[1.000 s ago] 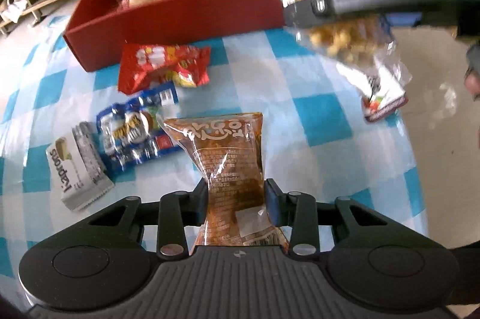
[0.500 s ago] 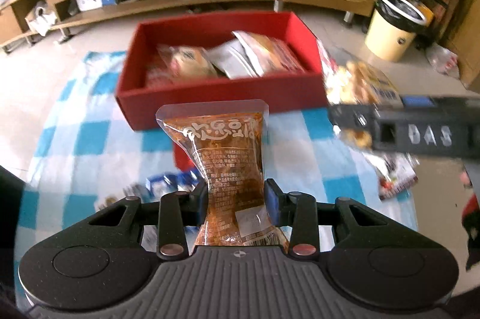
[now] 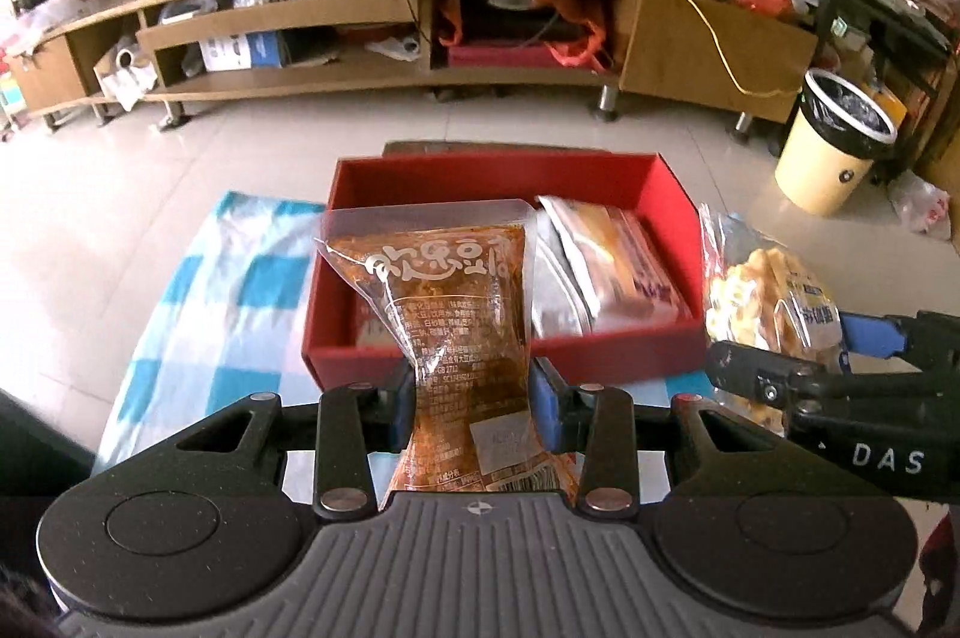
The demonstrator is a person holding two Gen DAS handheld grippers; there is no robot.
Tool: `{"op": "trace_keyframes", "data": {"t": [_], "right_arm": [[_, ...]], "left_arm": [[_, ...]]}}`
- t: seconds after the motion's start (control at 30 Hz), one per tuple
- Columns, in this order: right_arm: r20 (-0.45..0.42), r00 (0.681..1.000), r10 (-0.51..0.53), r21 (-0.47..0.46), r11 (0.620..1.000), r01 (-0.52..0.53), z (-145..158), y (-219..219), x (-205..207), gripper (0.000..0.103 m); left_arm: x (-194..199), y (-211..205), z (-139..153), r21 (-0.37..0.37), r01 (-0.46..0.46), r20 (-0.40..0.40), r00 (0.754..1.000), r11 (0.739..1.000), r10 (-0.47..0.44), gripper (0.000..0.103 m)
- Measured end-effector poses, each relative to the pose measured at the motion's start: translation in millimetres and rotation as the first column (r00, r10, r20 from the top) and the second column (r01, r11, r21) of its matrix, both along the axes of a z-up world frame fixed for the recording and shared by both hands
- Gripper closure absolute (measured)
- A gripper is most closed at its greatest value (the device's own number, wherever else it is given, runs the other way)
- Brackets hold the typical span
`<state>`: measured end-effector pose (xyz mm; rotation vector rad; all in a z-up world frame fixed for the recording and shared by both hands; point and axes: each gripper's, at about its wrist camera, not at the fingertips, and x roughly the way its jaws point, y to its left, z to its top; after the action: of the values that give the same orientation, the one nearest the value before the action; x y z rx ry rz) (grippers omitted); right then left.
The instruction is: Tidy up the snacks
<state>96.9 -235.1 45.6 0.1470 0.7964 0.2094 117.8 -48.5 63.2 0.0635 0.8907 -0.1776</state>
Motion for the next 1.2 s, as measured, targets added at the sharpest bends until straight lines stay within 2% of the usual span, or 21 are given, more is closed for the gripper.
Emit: {"op": "trace_keyframes", "data": {"t": [0.47,0.9,1.2], "right_arm": [[0.033,0.998,-0.052,0.02,0.999,0.051,17,-20,46,0.027],[-0.012,1.0,-0.018,0.006,1.0,0.018,-3,0,86,0.027],[-0.054,0.998,-0.032,-0.025,0.999,0.031,-26,2,109,0.027]], "left_arm": [[45,3,14,-0.007,-0.035,0.054,0.998,0.999,0.035,0.056],[78,5,0,0.023,-0.069,0.032,0.997,0.997,0.068,0.056],[92,-2,-16,0.079,-0.077,0.02,0.997,0.994,0.076,0.056]]}}
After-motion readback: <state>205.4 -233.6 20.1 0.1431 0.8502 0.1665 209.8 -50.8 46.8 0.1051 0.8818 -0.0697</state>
